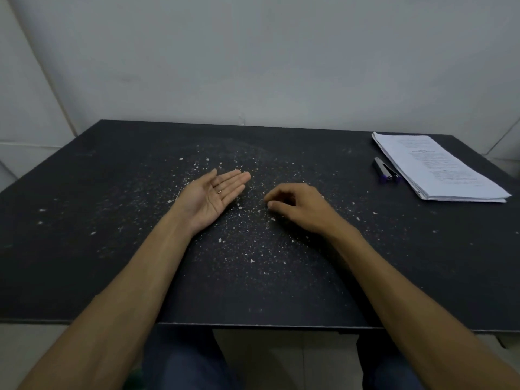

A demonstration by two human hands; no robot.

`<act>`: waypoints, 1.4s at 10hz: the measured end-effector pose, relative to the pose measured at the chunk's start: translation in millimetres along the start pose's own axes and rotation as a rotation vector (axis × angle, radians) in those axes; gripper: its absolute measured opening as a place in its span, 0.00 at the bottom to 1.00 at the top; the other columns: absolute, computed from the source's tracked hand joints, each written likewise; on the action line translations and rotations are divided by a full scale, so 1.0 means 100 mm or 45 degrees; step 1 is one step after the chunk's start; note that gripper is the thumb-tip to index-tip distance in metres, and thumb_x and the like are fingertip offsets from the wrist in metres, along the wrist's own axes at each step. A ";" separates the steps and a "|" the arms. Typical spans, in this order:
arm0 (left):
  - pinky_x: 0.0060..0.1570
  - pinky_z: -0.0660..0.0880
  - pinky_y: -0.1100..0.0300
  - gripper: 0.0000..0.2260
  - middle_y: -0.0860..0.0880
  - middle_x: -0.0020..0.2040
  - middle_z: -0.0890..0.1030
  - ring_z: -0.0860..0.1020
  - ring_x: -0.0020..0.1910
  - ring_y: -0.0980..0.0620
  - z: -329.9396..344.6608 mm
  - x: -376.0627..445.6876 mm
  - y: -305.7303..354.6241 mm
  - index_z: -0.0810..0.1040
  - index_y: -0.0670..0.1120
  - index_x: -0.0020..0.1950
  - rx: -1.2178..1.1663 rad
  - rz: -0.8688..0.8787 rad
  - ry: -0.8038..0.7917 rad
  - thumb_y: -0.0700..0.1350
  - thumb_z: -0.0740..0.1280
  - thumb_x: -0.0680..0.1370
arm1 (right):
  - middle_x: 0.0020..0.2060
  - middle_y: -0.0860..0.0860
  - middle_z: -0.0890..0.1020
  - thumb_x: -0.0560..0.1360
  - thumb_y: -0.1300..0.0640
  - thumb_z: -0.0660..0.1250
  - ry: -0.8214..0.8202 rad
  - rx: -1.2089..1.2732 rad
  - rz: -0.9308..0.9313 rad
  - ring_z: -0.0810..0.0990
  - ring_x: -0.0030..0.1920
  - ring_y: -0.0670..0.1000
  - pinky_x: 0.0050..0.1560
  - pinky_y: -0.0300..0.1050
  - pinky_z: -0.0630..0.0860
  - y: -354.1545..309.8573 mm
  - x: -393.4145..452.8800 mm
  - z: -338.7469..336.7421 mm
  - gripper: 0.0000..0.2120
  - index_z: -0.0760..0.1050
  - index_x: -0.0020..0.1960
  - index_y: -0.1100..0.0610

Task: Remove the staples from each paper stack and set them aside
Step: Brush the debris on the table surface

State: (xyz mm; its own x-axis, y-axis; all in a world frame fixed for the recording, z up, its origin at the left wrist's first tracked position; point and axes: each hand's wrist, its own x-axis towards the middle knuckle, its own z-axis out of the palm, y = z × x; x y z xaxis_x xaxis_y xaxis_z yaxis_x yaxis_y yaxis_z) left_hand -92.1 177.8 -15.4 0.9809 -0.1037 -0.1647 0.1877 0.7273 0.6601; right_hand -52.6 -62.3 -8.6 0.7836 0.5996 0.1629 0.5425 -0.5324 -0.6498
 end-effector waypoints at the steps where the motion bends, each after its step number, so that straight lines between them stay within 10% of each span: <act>1: 0.65 0.79 0.52 0.22 0.34 0.67 0.80 0.81 0.65 0.41 0.02 -0.03 -0.03 0.72 0.31 0.69 0.010 -0.004 -0.012 0.47 0.51 0.89 | 0.53 0.40 0.85 0.76 0.52 0.76 -0.236 -0.001 0.000 0.81 0.56 0.39 0.66 0.43 0.75 0.04 -0.07 -0.12 0.05 0.86 0.52 0.47; 6: 0.65 0.79 0.52 0.22 0.34 0.67 0.80 0.81 0.66 0.41 0.01 -0.07 -0.05 0.72 0.31 0.71 0.062 0.005 -0.006 0.47 0.51 0.89 | 0.46 0.40 0.81 0.75 0.52 0.77 -0.362 -0.370 -0.084 0.76 0.44 0.36 0.45 0.30 0.67 -0.24 0.04 -0.12 0.02 0.86 0.47 0.48; 14: 0.63 0.80 0.53 0.22 0.33 0.66 0.80 0.82 0.64 0.42 0.06 -0.07 -0.07 0.73 0.31 0.69 0.092 -0.021 0.009 0.47 0.52 0.89 | 0.54 0.46 0.72 0.77 0.49 0.72 -0.393 -0.668 -0.209 0.67 0.56 0.45 0.62 0.42 0.70 -0.28 0.02 0.09 0.07 0.76 0.44 0.49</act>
State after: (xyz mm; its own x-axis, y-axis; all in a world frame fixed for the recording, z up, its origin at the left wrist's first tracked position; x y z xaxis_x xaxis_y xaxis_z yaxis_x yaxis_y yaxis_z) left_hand -100.1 169.7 -14.4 0.9773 -0.1104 -0.1807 0.2072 0.6748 0.7083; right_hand -69.3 -40.8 3.5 0.5963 0.8016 -0.0431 0.7862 -0.5940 -0.1707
